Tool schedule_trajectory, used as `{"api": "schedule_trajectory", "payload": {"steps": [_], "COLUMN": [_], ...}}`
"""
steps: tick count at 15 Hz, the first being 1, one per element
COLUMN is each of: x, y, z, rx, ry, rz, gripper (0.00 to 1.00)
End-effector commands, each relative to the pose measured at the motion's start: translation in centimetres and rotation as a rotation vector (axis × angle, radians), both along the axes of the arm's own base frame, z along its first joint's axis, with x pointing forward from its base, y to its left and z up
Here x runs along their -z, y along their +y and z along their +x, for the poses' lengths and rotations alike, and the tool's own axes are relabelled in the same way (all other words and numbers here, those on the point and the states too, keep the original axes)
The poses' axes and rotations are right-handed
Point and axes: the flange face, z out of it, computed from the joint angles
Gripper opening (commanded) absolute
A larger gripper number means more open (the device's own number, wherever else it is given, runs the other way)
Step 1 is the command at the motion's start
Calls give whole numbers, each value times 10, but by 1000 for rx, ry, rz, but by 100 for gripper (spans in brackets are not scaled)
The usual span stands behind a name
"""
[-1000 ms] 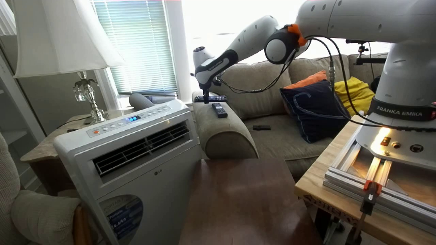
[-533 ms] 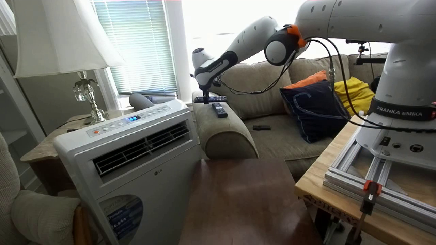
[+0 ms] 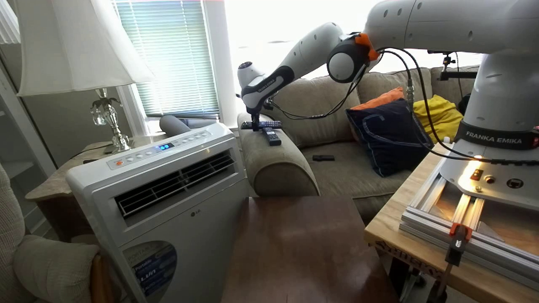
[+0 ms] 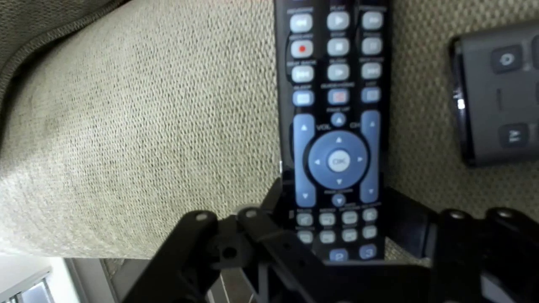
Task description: Pick up the black remote on the table and put it on the sofas armrest
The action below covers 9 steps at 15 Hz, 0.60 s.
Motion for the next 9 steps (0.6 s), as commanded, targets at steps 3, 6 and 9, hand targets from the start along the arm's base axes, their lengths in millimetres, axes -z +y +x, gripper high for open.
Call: {"api": "schedule_trajectory", "payload": {"steps": [3, 6, 9], "x": [1, -1, -10], "y": [2, 1, -2], "z": [-1, -1, 1], "rx": [41, 58, 82], "ry": [-3, -4, -21], "rz": [-11, -15, -19], "gripper": [65, 90, 100]}}
